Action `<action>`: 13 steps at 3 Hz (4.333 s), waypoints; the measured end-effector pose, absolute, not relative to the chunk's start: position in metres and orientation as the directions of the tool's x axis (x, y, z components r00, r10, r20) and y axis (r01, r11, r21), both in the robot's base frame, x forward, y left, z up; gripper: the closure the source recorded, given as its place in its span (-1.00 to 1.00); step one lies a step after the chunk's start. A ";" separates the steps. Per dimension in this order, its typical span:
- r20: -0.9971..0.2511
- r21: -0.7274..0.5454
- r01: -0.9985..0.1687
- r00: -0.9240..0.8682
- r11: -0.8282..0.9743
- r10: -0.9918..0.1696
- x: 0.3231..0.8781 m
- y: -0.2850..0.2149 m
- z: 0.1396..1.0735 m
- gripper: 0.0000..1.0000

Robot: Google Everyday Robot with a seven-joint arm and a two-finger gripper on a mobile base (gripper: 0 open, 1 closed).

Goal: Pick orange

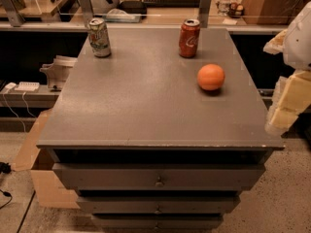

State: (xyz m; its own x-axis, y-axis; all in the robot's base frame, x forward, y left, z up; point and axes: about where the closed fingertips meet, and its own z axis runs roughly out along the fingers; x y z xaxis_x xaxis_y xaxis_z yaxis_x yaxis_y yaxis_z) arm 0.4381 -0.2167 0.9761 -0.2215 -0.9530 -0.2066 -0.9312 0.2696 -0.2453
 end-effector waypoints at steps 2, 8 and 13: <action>-0.265 -0.240 -0.926 -0.226 0.291 -0.937 0.461 -0.212 0.964 -1.00; -0.574 -0.165 -0.855 -0.322 0.492 -0.752 0.609 -0.173 0.891 -1.00; -0.562 -0.095 -0.893 -0.317 0.440 -0.764 0.622 -0.156 0.862 0.28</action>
Offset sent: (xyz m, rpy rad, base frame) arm 0.0634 0.0100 -0.0364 0.1659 -0.0180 -0.0230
